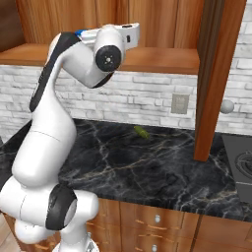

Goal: Pick the condiment bottle and mayonnaise from the counter and place them in the cabinet.

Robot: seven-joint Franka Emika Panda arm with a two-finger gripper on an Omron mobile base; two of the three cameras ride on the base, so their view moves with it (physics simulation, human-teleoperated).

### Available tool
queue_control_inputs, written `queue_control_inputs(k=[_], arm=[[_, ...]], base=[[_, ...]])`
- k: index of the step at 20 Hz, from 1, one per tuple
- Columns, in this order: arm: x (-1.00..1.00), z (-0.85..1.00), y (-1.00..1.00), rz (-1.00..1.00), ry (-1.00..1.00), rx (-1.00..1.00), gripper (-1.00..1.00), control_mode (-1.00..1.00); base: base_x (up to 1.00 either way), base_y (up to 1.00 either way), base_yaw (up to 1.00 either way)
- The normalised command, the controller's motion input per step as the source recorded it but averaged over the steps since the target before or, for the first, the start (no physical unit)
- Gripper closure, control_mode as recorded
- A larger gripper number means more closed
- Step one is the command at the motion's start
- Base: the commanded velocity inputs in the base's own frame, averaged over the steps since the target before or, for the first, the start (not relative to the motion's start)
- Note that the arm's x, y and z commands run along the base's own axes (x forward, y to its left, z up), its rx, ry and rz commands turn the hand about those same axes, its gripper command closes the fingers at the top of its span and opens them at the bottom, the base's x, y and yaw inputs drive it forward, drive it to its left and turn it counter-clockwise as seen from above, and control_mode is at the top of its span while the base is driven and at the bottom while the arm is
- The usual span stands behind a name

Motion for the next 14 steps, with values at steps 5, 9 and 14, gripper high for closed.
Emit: queue_control_inputs(k=[5, 9, 14], arm=[[-0.87, 0.43, -0.03, 0.01, -0.14, 0.00, -1.00, -1.00], [-0.81, 0.39, 0.18, 0.00, 0.22, 0.00, -1.00, -1.00], [-0.93, 0.03, 0.21, 0.05, 0.38, -0.01, -1.00, -1.00]], base=[[0.00, 0.00, 0.00], [0.00, 0.00, 0.00], [0.00, 0.00, 0.00]])
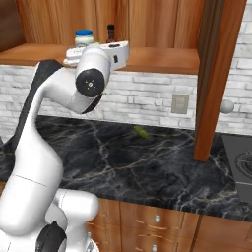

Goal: Pick the condiment bottle and mayonnaise from the counter and place them in the cabinet.

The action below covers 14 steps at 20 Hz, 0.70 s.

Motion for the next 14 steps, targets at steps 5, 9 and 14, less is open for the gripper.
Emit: queue_control_inputs(k=[5, 9, 14], arm=[[-1.00, -0.07, 0.19, 0.09, 0.32, -0.03, -1.00, -1.00], [-1.00, -0.26, 0.17, 0.09, 0.24, -0.02, -1.00, -1.00], [-1.00, -0.47, 0.25, 0.09, 0.18, -0.04, -1.00, -1.00]], base=[[0.00, 0.00, 0.00], [0.00, 0.00, 0.00], [0.00, 0.00, 0.00]])
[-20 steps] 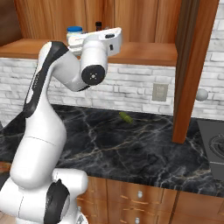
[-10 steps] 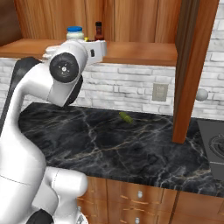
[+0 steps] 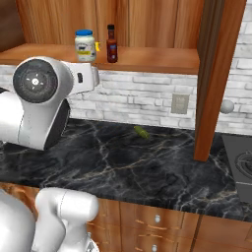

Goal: Pick the condiment bottle and mayonnaise from the counter and place them in the cabinet.

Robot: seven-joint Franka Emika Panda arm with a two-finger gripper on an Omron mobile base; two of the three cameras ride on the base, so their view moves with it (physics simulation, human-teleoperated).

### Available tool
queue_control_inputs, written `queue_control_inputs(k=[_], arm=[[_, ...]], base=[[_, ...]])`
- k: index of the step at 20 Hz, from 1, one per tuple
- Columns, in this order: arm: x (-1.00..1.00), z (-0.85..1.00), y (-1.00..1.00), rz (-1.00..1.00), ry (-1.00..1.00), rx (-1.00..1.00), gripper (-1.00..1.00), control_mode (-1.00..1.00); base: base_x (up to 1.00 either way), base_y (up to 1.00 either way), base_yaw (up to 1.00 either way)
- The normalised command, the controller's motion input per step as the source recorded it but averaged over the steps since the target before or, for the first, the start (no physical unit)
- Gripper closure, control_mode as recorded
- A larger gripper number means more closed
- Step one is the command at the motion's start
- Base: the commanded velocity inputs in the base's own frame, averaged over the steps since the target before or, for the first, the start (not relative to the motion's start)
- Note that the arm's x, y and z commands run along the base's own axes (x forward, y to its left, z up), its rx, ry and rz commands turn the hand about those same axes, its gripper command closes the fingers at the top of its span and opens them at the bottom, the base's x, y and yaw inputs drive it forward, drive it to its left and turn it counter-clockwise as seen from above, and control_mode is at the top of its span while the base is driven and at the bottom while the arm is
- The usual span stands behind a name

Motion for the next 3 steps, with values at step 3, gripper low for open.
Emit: queue_control_inputs(k=[3], arm=[[-1.00, -0.57, 0.33, 0.08, 0.14, -0.06, -1.00, -1.00]], base=[[0.00, 0.00, 0.00]])
